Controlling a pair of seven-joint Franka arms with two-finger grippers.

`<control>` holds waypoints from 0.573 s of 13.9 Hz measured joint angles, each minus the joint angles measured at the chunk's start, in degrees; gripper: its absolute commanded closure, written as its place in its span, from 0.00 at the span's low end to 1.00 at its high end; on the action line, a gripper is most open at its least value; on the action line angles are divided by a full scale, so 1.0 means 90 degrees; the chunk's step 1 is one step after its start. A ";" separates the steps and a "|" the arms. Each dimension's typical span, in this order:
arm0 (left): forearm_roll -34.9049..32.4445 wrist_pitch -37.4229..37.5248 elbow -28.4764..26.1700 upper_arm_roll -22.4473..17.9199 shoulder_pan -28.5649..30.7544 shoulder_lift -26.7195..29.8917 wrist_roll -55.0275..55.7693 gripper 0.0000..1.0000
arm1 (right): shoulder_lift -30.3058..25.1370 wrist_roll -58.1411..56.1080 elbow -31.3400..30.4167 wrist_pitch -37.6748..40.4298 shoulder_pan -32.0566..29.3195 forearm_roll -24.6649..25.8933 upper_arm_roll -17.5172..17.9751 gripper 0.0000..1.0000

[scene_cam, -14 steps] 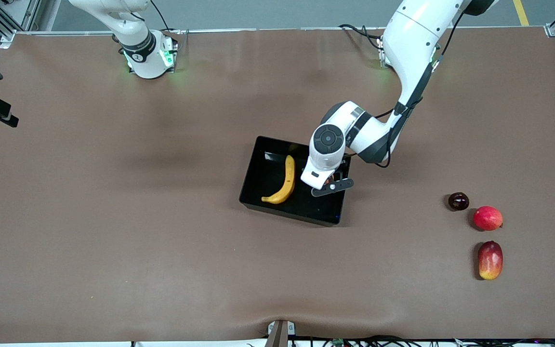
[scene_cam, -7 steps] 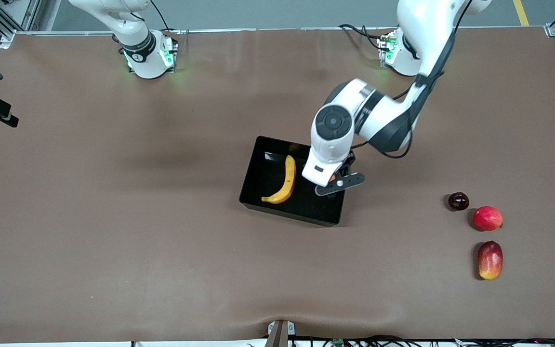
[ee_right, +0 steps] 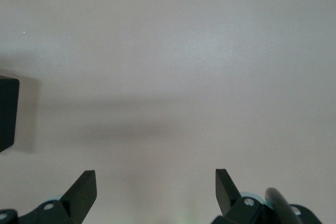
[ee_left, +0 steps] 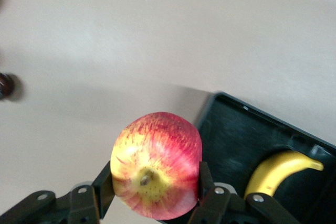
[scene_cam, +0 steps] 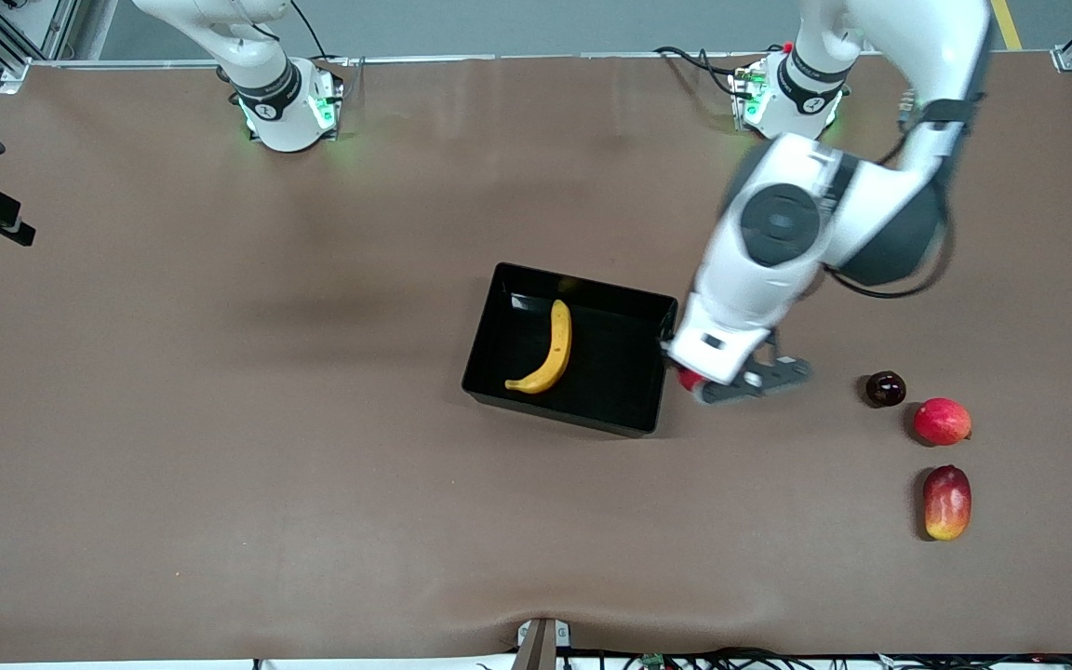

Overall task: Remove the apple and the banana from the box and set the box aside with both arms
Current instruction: 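Carry the apple out of the tray and set it beside the plum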

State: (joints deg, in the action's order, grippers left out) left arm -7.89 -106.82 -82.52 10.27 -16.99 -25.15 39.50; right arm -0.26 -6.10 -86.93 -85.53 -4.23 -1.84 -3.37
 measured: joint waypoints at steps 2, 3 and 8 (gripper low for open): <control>0.0000 0.0011 -0.0012 -0.0002 0.0327 -0.0012 -0.0493 1.00 | 0.0001 0.0000 0.0000 0.0000 -0.0002 0.0000 0.0000 0.00; 0.0000 0.0018 -0.0018 -0.0002 0.0433 -0.0034 -0.0621 1.00 | 0.0001 0.0000 0.0000 0.0000 -0.0004 0.0000 0.0000 0.00; 0.0000 0.0025 -0.0059 -0.0011 0.0983 -0.0286 -0.1038 1.00 | 0.0003 0.0000 0.0000 -0.0001 -0.0007 0.0000 0.0000 0.00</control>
State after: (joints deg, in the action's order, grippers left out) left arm -7.89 -106.59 -83.04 10.18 -8.15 -27.73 30.16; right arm -0.23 -6.10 -86.94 -85.53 -4.30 -1.84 -3.37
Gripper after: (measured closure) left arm 0.352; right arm 0.000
